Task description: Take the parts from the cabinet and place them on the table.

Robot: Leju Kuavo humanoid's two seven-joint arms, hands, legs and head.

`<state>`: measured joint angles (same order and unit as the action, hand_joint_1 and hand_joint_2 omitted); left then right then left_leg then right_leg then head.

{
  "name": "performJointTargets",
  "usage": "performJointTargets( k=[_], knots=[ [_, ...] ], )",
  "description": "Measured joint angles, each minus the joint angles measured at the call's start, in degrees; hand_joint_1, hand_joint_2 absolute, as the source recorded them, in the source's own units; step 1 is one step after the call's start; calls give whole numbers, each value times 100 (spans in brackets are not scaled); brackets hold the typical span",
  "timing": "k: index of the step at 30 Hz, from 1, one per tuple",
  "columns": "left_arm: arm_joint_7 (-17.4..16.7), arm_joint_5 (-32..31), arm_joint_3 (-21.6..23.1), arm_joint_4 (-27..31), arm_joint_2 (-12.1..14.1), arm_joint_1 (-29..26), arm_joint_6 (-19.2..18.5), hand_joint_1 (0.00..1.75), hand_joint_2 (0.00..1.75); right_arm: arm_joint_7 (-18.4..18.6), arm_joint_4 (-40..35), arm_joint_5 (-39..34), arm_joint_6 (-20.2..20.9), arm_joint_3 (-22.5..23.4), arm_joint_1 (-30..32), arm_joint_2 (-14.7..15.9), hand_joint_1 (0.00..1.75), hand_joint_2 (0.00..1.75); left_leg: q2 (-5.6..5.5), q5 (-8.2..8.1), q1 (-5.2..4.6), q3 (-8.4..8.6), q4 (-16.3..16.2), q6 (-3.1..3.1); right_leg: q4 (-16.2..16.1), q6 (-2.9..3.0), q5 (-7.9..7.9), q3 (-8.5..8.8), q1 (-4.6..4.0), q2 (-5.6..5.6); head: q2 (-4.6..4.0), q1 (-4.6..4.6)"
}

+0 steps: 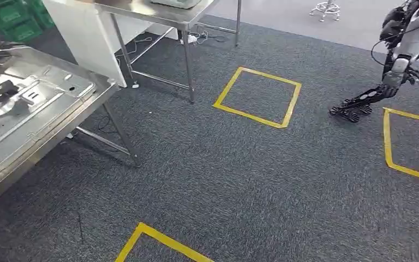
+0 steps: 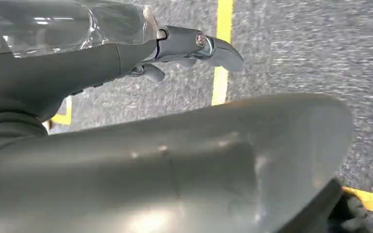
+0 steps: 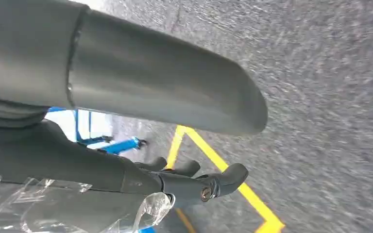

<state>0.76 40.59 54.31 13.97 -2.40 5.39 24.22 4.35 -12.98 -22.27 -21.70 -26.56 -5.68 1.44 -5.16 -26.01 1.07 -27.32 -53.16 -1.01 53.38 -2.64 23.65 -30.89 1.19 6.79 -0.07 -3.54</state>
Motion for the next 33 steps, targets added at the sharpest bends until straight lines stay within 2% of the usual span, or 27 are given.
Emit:
performJointTargets(
  k=[2,3,4,5,6,8,9,10,11,12,13,14,15,18,19,20,21,23,24,25,26,27,28,29,30,32,33],
  knots=[
    [79,88,0,0,-7,2,50,0,0,202,0,7,17,0,46,2,0,0,119,1,-47,-16,-28,-55,-29,-83,-49,-43,23,128,0,2],
    [112,112,-2,0,-11,9,57,0,0,274,2,9,28,0,67,2,0,0,189,28,-45,-13,-10,-103,-38,-129,-67,-69,36,191,0,0],
    [134,133,-2,0,-11,32,66,0,0,330,4,11,37,0,66,9,0,0,289,76,-8,-12,28,-173,43,-132,-20,-93,58,64,0,0],
    [134,162,-7,0,-7,38,72,0,0,352,4,11,48,0,66,0,0,0,342,76,-19,-17,29,-218,291,-125,165,-215,8,-276,0,22],
    [88,203,-11,0,-4,29,81,0,0,374,4,18,61,-2,58,-4,0,0,436,78,-42,-25,29,-258,789,-132,454,-453,1,-479,0,22],
    [-44,223,-13,-2,-4,-4,61,0,0,352,4,15,59,-11,47,-13,0,0,623,73,-90,-39,27,-267,1771,-151,875,-904,6,-597,0,22],
    [-125,229,-11,-2,-4,-12,59,0,0,306,4,13,52,-20,49,-15,0,0,712,73,-105,-44,26,-267,2043,-154,930,-1016,8,-614,0,24],
    [-170,229,-11,-2,-4,-12,57,0,0,287,4,0,52,-28,55,-17,0,0,790,72,-113,-45,26,-266,2019,-151,864,-983,8,-624,0,24],
    [-177,249,-11,-2,-7,-4,57,0,0,254,4,0,52,-35,63,-17,0,0,862,71,-115,-46,25,-264,1673,-144,673,-780,8,-644,0,22],
    [-175,262,-13,-2,-9,6,63,0,0,221,4,0,52,-37,62,-17,0,0,927,63,-113,-26,22,-253,1079,-131,424,-435,7,-718,0,24],
    [-166,264,-13,-2,-9,16,74,0,0,188,4,-2,48,-39,56,-17,0,0,977,53,-115,-12,19,-238,535,-122,241,-104,5,-891,0,24],
    [-157,264,-15,-2,-11,16,81,0,0,136,4,0,37,-46,50,-22,0,0,1018,37,-150,3,16,-213,156,-111,209,127,-9,-1197,0,28],
    [-159,267,-13,-2,-15,18,90,0,0,101,4,0,33,-52,30,-22,0,0,1066,3,-184,-7,-13,-163,84,-58,194,131,-47,-1102,0,24],
    [-264,260,-13,-2,-31,41,116,0,0,-54,4,-55,-9,-81,58,-17,0,0,1254,15,-157,26,2,-73,85,44,165,58,-80,-899,0,26],
    [-317,247,-13,-2,-37,45,116,0,0,-111,4,-57,-13,-85,55,-17,0,0,1219,-34,-135,21,-34,-26,55,103,124,76,-30,-848,0,26],
    [-332,229,-13,-2,-42,50,127,0,0,-162,4,-61,-13,-85,53,-17,0,0,934,-176,-114,-37,-206,12,56,117,117,65,-32,-805,0,17],
    [-375,208,-13,-2,-50,39,144,0,0,-207,4,-61,-22,-89,35,-15,0,0,727,-439,-93,-221,-619,33,57,156,95,45,-29,-759,0,19],
    [-393,184,-13,-2,-55,2,160,0,0,-229,4,-68,-26,-90,11,-15,0,0,596,-912,-78,-700,-1661,61,58,187,73,1,-44,-604,0,15],
    [-380,181,-11,-2,-57,-9,160,0,0,-242,4,-70,-31,-92,15,-13,0,0,579,-985,-78,-850,-1978,63,61,190,66,-13,-55,-532,0,15],
    [-352,186,-11,-2,-57,-19,168,0,0,-240,4,-70,-33,-92,22,-7,0,0,577,-910,-77,-866,-1996,59,62,188,55,-15,-58,-446,0,17],
    [-314,190,-11,-2,-57,-22,173,0,0,-207,4,-72,-33,-92,27,-7,0,0,568,-723,-78,-749,-1735,42,63,180,46,-14,-62,-366,0,15],
    [-262,208,-11,-2,-57,-20,186,0,0,-131,4,-74,-31,-94,29,-7,0,0,531,-443,-79,-509,-1227,12,64,167,35,-11,-63,-279,0,15],
    [-222,210,-11,-2,-57,-13,190,0,0,-28,4,-72,-24,-98,24,-7,0,0,415,-158,-80,-216,-619,-23,64,153,26,-5,-63,-203,0,13],
    [-190,221,-13,-4,-53,-7,203,0,0,42,4,-70,-13,-107,24,-17,0,0,62,7,-80,0,-134,-69,63,133,12,-18,-45,-145,0,13],
    [-164,243,-13,-9,-52,-3,212,0,0,103,4,-70,-9,-118,13,-22,0,0,-44,-27,-92,24,0,-100,83,103,4,-48,-83,-82,0,13],
    [-153,245,-13,-9,-52,3,216,0,0,160,4,-70,-9,-133,28,-22,0,0,94,-16,-129,3,-11,-111,69,40,-36,-97,-38,40,0,13],
    [-153,249,-11,-9,-55,2,219,0,0,184,4,-70,-7,-135,51,-22,0,0,163,0,-148,13,-5,-138,40,-7,-68,-106,-18,113,0,15]
  ],
)
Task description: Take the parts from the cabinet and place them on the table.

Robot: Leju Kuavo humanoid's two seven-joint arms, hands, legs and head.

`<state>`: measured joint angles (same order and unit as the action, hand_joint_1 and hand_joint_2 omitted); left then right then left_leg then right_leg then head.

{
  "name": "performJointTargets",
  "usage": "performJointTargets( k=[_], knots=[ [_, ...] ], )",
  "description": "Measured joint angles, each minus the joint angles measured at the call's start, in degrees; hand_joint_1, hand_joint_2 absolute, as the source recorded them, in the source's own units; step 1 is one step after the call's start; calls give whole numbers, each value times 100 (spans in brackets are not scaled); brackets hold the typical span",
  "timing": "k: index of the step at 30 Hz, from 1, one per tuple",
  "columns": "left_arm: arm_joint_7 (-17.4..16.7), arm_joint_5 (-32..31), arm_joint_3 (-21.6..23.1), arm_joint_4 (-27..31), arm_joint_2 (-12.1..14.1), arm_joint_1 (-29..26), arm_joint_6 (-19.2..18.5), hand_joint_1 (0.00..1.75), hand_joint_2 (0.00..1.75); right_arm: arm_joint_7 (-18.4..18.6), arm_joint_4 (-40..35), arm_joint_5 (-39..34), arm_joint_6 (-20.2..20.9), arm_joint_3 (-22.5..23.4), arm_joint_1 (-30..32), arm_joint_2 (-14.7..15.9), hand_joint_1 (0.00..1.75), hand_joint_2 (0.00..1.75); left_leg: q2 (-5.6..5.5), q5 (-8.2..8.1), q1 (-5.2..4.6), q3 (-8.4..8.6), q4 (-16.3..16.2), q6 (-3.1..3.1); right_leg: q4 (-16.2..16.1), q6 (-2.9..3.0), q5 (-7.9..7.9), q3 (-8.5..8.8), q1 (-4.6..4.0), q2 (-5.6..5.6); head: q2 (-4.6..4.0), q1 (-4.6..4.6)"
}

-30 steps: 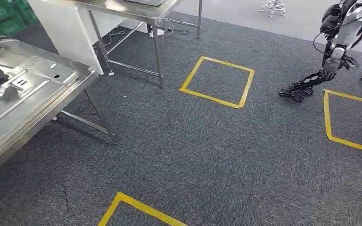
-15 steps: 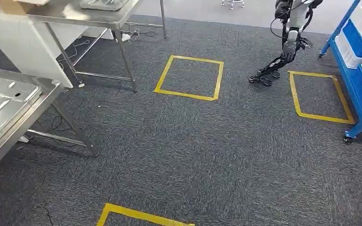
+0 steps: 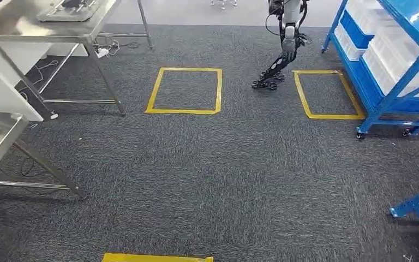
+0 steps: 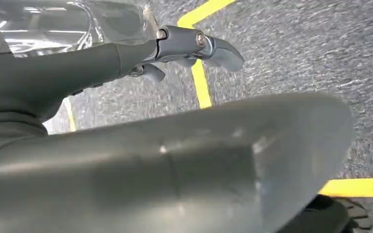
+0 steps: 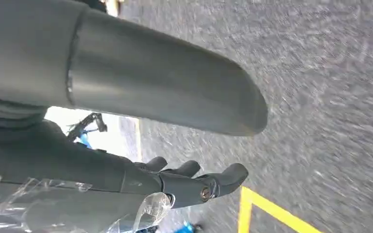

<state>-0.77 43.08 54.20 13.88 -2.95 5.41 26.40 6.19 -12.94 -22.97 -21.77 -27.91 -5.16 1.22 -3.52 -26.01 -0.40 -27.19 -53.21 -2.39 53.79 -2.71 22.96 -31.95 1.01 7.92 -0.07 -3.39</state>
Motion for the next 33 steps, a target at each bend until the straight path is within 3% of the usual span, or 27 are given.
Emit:
performJointTargets(
  k=[1,2,3,5,6,7,8,10,11,12,13,16,17,18,19,20,21,22,23,25,26,27,29,31,32,33],
  knots=[
    [2,-2,0,0,-15,11,0,0,0,30,2,0,-2,0,6,13,0,0,74,63,52,13,72,-64,10,-40,-8,-28,-26,28,0,-2],
    [2,-2,-2,0,-17,29,0,0,0,61,2,0,0,-2,4,15,0,0,157,103,56,23,108,-90,142,-13,93,-83,-16,-303,0,0],
    [4,-2,-2,0,-15,28,0,0,0,83,2,-2,7,-7,-3,4,0,0,231,101,57,17,113,-133,470,-38,340,-238,-29,-569,0,11],
    [-29,-7,-2,0,-17,-2,-4,0,0,112,2,-11,7,-15,-20,2,0,0,406,99,37,6,111,-139,1442,-99,823,-687,-4,-708,0,17],
    [-74,-28,-2,0,-17,-11,-20,0,0,109,2,-26,4,-26,-20,-4,0,0,491,99,34,-5,109,-139,1868,-132,970,-879,9,-718,0,20],
    [-112,-50,-2,0,-17,-10,-26,0,0,89,2,-35,0,-35,-17,-4,0,0,570,97,35,-10,107,-135,2007,-155,965,-933,26,-728,0,17],
    [-153,-81,2,-2,-17,-5,-37,0,0,50,2,-35,-4,-42,-11,-4,0,0,643,94,42,-10,106,-131,1809,-180,822,-811,48,-751,0,20],
    [-205,-107,7,0,-17,4,-37,0,0,-53,2,-52,-15,-44,-1,7,0,0,753,61,76,15,86,-78,778,-224,372,-202,83,-892,0,15],
    [-223,-107,7,-2,-17,10,-37,0,0,-76,2,-59,-20,-44,-2,5,0,0,803,30,64,38,56,-31,239,-244,213,123,97,-1133,0,17],
    [-223,-107,7,-2,-13,9,-37,0,0,-105,0,-59,-20,-50,-18,-9,0,0,849,-23,25,27,12,32,86,-211,251,185,52,-1247,0,24],
    [-225,-107,9,-2,-13,11,-37,0,0,-116,0,-63,-20,-52,-20,-11,0,0,901,-33,26,36,13,62,91,-119,225,153,64,-1146,0,11],
    [-192,-105,9,-2,-15,44,-35,0,0,-131,0,-68,-20,-61,5,-9,0,0,1065,-52,73,65,4,152,103,5,214,99,14,-958,0,7],
    [-184,-105,9,-2,-15,56,-35,0,0,-138,0,-68,-20,-66,1,-11,0,0,893,-129,115,55,-72,199,92,41,192,98,40,-908,0,7],
    [-164,-101,9,-2,-15,51,-24,0,0,-149,0,-68,-20,-74,-5,-11,0,0,640,-353,115,-72,-365,210,93,67,184,90,39,-861,0,2],
    [-155,-92,9,-2,-15,35,-20,0,0,-149,0,-68,-20,-90,-25,-11,0,0,515,-629,114,-291,-859,218,94,99,176,79,33,-820,0,2],
    [-142,-87,9,-2,-15,20,-17,0,0,-149,0,-68,-20,-98,-29,-11,0,0,455,-873,113,-556,-1416,218,96,113,169,66,17,-742,0,2],
    [-138,-87,9,-2,-15,3,-15,0,0,-149,0,-68,-20,-101,-31,-9,0,0,428,-1015,113,-769,-1852,210,97,124,162,55,1,-672,0,2],
    [-129,-85,9,-2,-15,-4,-13,0,0,-149,0,-68,-20,-103,-29,-9,0,0,416,-1012,110,-886,-2056,199,99,129,158,50,-11,-592,0,2],
    [-118,-81,9,-2,-15,-13,-11,0,0,-144,0,-68,-20,-107,-25,-9,0,0,409,-880,106,-857,-1952,174,99,133,155,54,-21,-512,0,0],
    [-101,-61,9,-2,-15,-5,-2,0,0,-129,0,-87,-20,-118,-21,-9,0,0,330,-327,83,-457,-1019,84,99,128,144,71,-27,-343,0,2],
    [-101,-55,9,-2,-15,2,0,0,0,-125,0,-90,-20,-125,-26,-11,0,0,122,-54,61,-203,-447,35,97,117,137,77,-19,-273,0,0],
    [-101,-41,9,-7,-11,2,2,0,0,-129,0,-87,-20,-129,-27,-20,0,0,-164,-13,55,-100,-131,-11,103,98,126,62,-23,-226,0,-2],
    [-109,-35,9,-9,-11,0,2,0,0,-157,0,-92,-26,-138,-40,-20,0,0,-50,-1,29,-95,-96,8,112,40,95,11,-18,-88,0,-2],
    [-109,-17,9,-9,-15,-9,0,0,0,-160,2,-96,-28,-140,12,-17,0,0,73,16,3,-82,-67,-14,83,-33,63,-24,-2,39,0,0],
    [-111,-7,11,-9,-20,9,0,0,0,-160,2,-96,-31,-144,15,16,0,0,162,85,65,-77,4,-70,143,-33,94,-41,3,-115,0,2],
    [-111,-4,11,-9,-22,28,0,0,0,-157,2,-96,-31,-146,25,26,0,0,207,100,46,-73,14,-84,248,-34,189,-87,-28,-505,0,4]
  ],
)
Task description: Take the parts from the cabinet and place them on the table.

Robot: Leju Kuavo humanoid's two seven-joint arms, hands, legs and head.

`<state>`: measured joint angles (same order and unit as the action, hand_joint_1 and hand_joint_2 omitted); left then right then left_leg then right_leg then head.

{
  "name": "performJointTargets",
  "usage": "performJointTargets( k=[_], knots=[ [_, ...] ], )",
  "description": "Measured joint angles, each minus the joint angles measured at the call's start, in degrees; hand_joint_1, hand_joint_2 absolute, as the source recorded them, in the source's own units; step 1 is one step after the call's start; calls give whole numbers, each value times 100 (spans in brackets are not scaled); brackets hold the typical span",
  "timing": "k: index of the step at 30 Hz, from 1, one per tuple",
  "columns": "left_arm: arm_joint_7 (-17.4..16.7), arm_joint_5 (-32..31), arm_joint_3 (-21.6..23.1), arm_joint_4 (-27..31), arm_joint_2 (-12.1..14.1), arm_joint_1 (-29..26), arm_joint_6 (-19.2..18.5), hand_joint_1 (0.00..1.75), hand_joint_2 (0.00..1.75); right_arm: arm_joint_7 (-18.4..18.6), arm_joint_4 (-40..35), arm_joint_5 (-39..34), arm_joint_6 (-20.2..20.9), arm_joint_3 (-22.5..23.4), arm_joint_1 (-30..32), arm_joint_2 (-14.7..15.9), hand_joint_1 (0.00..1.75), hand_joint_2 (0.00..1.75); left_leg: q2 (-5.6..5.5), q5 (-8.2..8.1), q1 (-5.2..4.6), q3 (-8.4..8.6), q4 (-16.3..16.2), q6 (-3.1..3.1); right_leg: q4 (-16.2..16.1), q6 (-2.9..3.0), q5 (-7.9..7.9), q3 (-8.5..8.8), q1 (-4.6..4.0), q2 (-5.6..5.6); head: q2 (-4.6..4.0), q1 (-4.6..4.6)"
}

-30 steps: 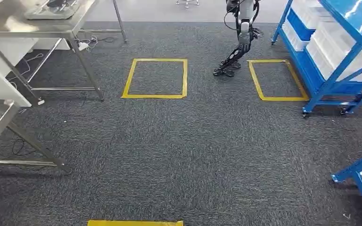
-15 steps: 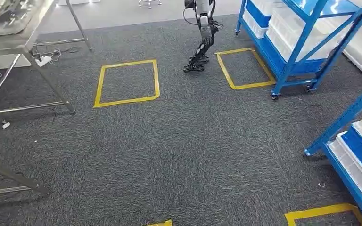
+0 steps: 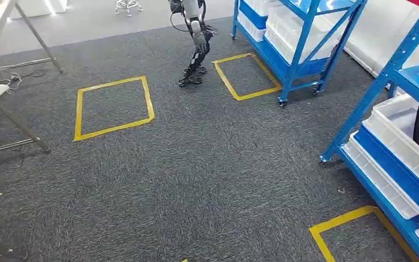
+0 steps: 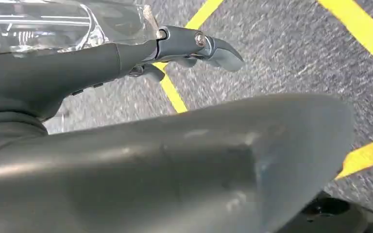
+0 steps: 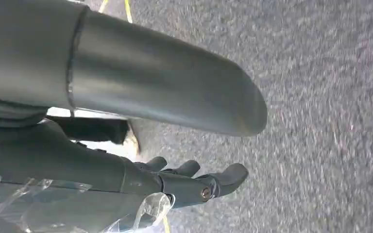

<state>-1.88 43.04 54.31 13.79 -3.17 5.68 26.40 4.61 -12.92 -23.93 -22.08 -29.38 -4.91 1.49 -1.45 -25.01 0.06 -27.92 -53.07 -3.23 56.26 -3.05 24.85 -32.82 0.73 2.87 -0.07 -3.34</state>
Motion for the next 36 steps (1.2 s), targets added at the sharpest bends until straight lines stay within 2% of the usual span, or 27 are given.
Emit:
performJointTargets(
  k=[1,2,3,4,5,6,8,9,10,11,14,16,17,18,19,20,21,23,24,25,29,30,31,32,34,35,36],
  knots=[
    [0,0,0,0,2,5,0,0,0,0,0,-2,-4,-2,-1,0,0,0,63,1,-3,-13,1,-5,336,-2,247,-156,3,-179,0,4],
    [0,2,0,0,0,-7,0,0,0,4,0,-4,-9,-2,-15,0,0,0,154,6,-10,-17,1,-47,854,-22,525,-385,28,-242,0,15],
    [0,11,0,0,2,-17,0,0,0,11,0,-4,-9,-2,-29,-7,0,0,247,5,-22,-30,0,-46,1320,-39,725,-591,31,-244,0,9],
    [0,18,0,0,2,-27,-2,0,0,20,0,-7,-9,-2,-29,-4,0,0,323,5,-22,-38,-2,-46,1661,-58,828,-736,36,-244,0,15],
    [0,17,0,0,0,-32,-2,0,0,35,0,-7,-9,-2,-27,-4,0,0,403,5,-22,-40,-2,-45,1742,-77,796,-755,46,-245,0,11],
    [0,18,0,0,0,-30,-2,0,0,46,0,-9,-9,-2,-21,2,0,0,472,2,-13,-48,-3,-40,1553,-96,655,-628,57,-253,0,11],
    [0,17,0,0,0,-20,-2,0,0,55,0,-13,-9,-2,-15,22,0,0,597,-16,16,-23,-16,11,583,-137,216,-64,93,-374,0,9],
    [0,17,0,-2,2,-16,-2,0,0,70,0,-20,-9,-2,-19,22,0,0,643,-40,-6,-16,-47,62,195,-155,112,179,103,-659,0,13],
    [0,17,0,-4,2,-20,-2,0,0,70,0,-17,-9,-2,-35,13,0,0,695,-100,-55,-59,-137,124,-66,-168,150,263,78,-847,0,15],
    [-2,18,0,-7,2,-22,-2,0,0,70,0,-24,-11,-2,-42,15,0,0,758,-112,-35,-64,-143,154,-4,-35,153,222,69,-701,0,-26],
    [0,15,0,-7,2,14,-2,0,0,92,0,-42,-24,0,-9,18,0,0,959,-147,-5,-27,-172,216,-1,81,132,178,38,-484,0,-26],
    [0,15,0,-7,0,20,-2,0,0,94,0,-59,-28,0,-26,18,0,0,477,-453,46,-167,-548,268,-3,136,104,165,42,-383,0,-33],
    [0,15,0,-7,-4,11,-9,0,0,96,0,-63,-28,0,-46,18,0,0,338,-692,45,-371,-1000,276,-2,157,92,150,37,-336,0,-35],
    [-7,11,0,-7,-4,-6,-15,0,0,103,0,-70,-28,0,-56,18,0,0,270,-926,44,-636,-1560,275,-1,175,81,135,19,-246,0,-35],
    [-11,4,0,-7,-4,-20,-17,0,0,103,0,-74,-28,0,-54,18,0,0,238,-1049,42,-852,-1985,260,0,188,73,126,8,-157,0,-35],
    [-13,7,0,-7,-4,-32,-17,0,0,103,0,-79,-28,0,-50,18,0,0,217,-1032,25,-951,-2148,236,0,198,67,122,-11,-59,0,-37],
    [-13,4,0,-7,-4,-34,-18,0,0,103,0,-90,-28,0,-40,20,0,0,205,-898,18,-913,-2013,204,0,228,56,123,-14,29,0,-35],
    [-4,2,0,-7,-4,-23,-17,0,0,103,0,-96,-31,0,-41,18,0,0,128,-399,-2,-503,-1094,132,-2,234,43,132,-16,202,0,-37],
    [2,2,0,-7,-2,-13,-17,0,0,103,0,-109,-31,0,-43,11,0,0,-40,-172,-30,-241,-537,83,-6,238,32,132,-11,282,0,-39],
    [2,2,0,-9,9,-3,-15,0,0,103,-2,-109,-30,0,-52,-11,0,0,-321,-107,-56,-106,-169,25,6,222,27,120,-16,351,0,-39],
    [9,0,0,-9,2,26,-18,0,0,101,0,-111,-31,0,18,-15,0,0,-113,-40,-87,-74,-99,-21,-49,91,-26,70,2,569,0,-39],
    [13,0,0,-9,-22,41,-17,0,0,94,0,-111,-33,0,23,15,0,0,-5,52,0,-35,13,5,54,95,15,58,-11,397,2,-35],
    [15,0,0,-9,-20,36,-15,0,0,94,0,-114,-35,0,15,4,0,0,24,65,-10,-19,74,-26,217,73,183,-39,-64,65,0,-5],
    [15,-2,0,-9,-20,23,-15,0,0,85,-2,-114,-33,-2,0,4,0,0,102,83,-5,-30,72,-41,607,49,447,-229,-58,-96,0,-7],
    [15,0,0,-9,-20,-19,-15,0,0,81,-2,-114,-33,-2,-22,9,0,0,273,77,-6,-38,69,-37,1469,-22,830,-625,2,-191,0,4],
    [17,0,0,-9,-20,-20,-18,0,0,85,-2,-114,-33,-2,-22,9,0,0,349,73,9,-44,65,-30,1698,-67,859,-724,38,-207,0,7],
    [17,0,0,-9,-26,-17,-17,0,0,87,0,-118,-33,-2,-21,9,0,0,412,66,30,-44,59,-14,1626,-119,754,-675,88,-231,0,7]
  ],
)
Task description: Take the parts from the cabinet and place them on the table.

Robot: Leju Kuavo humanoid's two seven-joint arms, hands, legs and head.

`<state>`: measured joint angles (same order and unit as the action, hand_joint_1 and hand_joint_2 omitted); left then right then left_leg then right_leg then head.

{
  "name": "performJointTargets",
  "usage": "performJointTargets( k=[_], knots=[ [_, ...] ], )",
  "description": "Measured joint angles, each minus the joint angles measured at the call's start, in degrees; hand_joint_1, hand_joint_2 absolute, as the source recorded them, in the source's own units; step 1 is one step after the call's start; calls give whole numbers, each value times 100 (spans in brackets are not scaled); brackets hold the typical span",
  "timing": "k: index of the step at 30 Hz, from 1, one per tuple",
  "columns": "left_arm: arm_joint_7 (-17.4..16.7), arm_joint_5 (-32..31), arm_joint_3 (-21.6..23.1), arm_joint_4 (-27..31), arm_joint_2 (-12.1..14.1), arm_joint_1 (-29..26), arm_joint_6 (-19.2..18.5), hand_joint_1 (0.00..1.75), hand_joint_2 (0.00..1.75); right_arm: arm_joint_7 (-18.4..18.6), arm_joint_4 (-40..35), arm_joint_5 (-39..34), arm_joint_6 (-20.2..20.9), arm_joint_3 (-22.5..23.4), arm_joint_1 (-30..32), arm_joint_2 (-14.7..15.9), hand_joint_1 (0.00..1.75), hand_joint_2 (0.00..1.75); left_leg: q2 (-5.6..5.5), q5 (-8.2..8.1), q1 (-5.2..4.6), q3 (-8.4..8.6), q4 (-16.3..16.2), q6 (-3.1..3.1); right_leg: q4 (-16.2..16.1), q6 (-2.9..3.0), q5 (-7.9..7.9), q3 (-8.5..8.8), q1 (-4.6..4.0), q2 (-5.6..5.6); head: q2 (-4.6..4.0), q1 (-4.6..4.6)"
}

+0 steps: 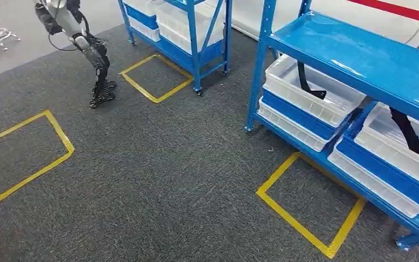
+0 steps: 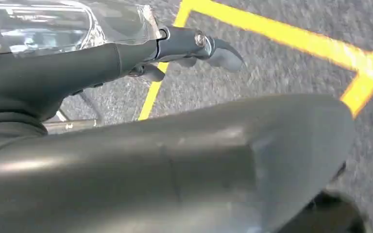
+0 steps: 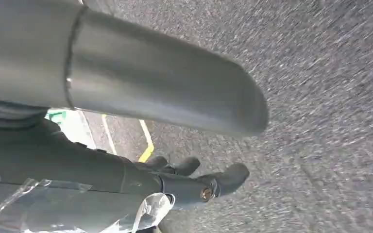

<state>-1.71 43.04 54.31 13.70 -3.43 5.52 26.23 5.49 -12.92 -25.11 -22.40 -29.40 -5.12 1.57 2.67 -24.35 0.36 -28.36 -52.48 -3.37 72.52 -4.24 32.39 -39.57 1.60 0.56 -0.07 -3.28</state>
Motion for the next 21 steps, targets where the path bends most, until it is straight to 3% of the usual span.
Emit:
performJointTargets(
  k=[1,2,3,4,5,6,8,9,10,11,13,14,15,16,17,18,19,20,21],
  knots=[
    [4,0,0,0,-9,3,0,0,0,4,-2,-2,0,0,2,4,0,0,53,-14,30,5,-8,35,-312,-60,-189,171,46,-37,0,-2],
    [4,0,0,0,-17,3,0,0,0,13,0,-4,0,0,2,17,0,0,110,-39,72,11,-40,84,-826,-129,-433,451,94,-116,0,0],
    [7,0,0,0,-17,3,0,0,0,15,-2,-4,0,0,0,22,0,0,152,-82,95,5,-110,152,-1334,-204,-637,739,145,-296,0,-2],
    [18,0,0,-4,2,-1,2,0,0,20,-2,-7,2,0,-12,-20,0,0,204,-147,66,-37,-197,237,-1557,-242,-590,837,145,-535,0,9],
    [20,0,0,-4,2,4,2,0,0,22,-2,-7,2,2,-24,2,0,0,245,-210,61,-39,-274,292,-1554,-105,-631,817,135,-407,0,-15],
    [20,2,0,-4,2,12,2,0,0,26,-2,-7,0,2,-15,0,0,0,286,-204,52,-11,-246,306,-1517,-19,-606,796,108,-357,0,-17],
    [20,7,2,-4,0,30,2,0,0,35,-2,-7,0,2,10,11,0,0,391,-202,102,37,-228,318,-1518,64,-619,768,74,-225,0,-26],
    [20,9,0,-4,-2,37,0,0,0,42,-2,-7,0,2,-1,24,0,0,335,-245,143,40,-252,346,-1532,116,-646,766,80,-166,0,-33],
    [20,9,0,-4,-2,41,0,0,0,42,-2,-7,0,2,-5,24,0,0,93,-420,157,-18,-428,365,-1532,145,-661,755,83,-113,0,-33],
    [20,11,2,-4,-7,34,0,0,0,42,-2,-7,0,2,-31,28,0,0,-52,-679,140,-192,-818,365,-1532,178,-680,735,77,-68,0,-33],
    [2,15,2,-4,-7,8,-2,0,0,42,-2,-7,0,2,-48,28,0,0,-163,-1132,125,-641,-1795,352,-1532,221,-703,687,44,72,0,-33],
    [-20,17,2,-7,-7,0,-2,0,0,42,-2,-7,0,2,-45,28,0,0,-185,-1208,118,-796,-2121,331,-1532,239,-717,671,26,146,0,-35],
    [-24,17,2,-7,-7,-9,-2,0,0,42,-2,-7,0,2,-37,28,0,0,-199,-1147,109,-820,-2155,305,-1532,247,-726,662,15,223,0,-33],
    [-24,17,2,-7,-7,-8,-2,0,0,42,-2,-7,0,2,-30,28,0,0,-212,-966,87,-710,-1916,255,-1532,249,-738,657,5,300,0,-35],
    [-24,17,2,-7,-7,1,-4,0,0,42,-2,-7,0,2,-27,28,0,0,-265,-694,50,-480,-1416,176,-1532,246,-754,653,-7,389,0,-35],
    [-24,17,2,-7,-7,7,-4,0,0,44,-2,-7,0,2,-30,24,0,0,-410,-461,15,-225,-884,94,-1533,237,-771,648,-8,459,0,-35],
    [-24,17,2,-17,17,11,-2,0,0,46,-2,-7,0,0,-38,-24,0,0,-761,-317,-16,-5,-421,5,-1534,219,-792,634,25,504,0,-35],
    [-18,17,2,-20,11,7,-4,0,0,46,-2,-7,0,0,-36,-4,0,0,-742,-327,-60,32,-303,9,-1527,197,-794,614,-20,609,0,-42],
    [-13,17,2,-20,11,12,-4,0,0,46,-2,-9,0,2,-38,-2,0,0,-671,-299,-64,22,-293,64,-1529,167,-817,597,-10,667,0,-35]
  ],
)
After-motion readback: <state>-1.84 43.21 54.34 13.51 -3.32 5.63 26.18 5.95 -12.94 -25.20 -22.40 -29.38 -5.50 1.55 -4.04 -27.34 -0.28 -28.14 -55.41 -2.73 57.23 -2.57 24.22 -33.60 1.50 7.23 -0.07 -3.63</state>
